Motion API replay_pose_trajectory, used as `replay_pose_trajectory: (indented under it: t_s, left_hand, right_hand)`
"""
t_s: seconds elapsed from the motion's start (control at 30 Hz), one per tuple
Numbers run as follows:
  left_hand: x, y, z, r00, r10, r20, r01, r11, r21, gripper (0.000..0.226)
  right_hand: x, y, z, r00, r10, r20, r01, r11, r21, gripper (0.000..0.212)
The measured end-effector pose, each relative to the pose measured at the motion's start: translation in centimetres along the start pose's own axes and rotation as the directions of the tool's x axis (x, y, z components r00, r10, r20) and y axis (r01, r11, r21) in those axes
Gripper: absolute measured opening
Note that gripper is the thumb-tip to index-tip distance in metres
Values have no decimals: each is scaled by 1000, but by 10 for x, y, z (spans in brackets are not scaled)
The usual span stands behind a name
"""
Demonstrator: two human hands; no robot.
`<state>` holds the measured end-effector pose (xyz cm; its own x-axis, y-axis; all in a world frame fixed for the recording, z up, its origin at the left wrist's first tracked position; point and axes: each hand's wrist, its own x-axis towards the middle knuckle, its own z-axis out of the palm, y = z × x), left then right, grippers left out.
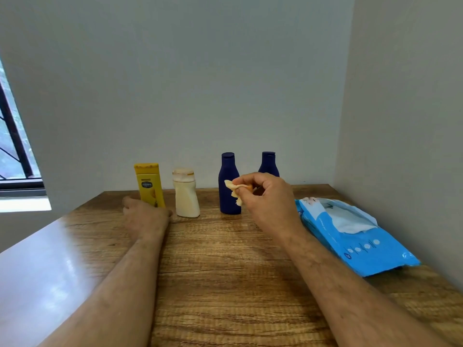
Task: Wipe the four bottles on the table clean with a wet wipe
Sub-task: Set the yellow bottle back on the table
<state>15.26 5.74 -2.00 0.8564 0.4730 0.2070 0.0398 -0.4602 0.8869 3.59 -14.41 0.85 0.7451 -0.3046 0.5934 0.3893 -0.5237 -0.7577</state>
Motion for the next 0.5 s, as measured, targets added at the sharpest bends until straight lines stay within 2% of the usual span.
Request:
replay_pose_trajectory:
  t_s: [0.1,0.27,0.4,0.5]
  left_hand:
    - [-2,-1,0,1000,-14,27,13,999,32,104]
    - [-10,-4,-7,994,-88,57,87,996,32,89]
    - [-27,-1,-29,969,-139,205,145,989,-15,78]
    - [-53,-2,-66,950,-76,302,77,997,10,79]
  right_hand:
    - [1,0,0,1000,0,9,0,1000,-14,14]
    - [-2,-1,1,997,3,77,3,997,-72,16]
    - [-3,-9,0,992,8,125,1,997,-78,17]
    - [-8,-20,1,980,-31,195,50,994,-94,11]
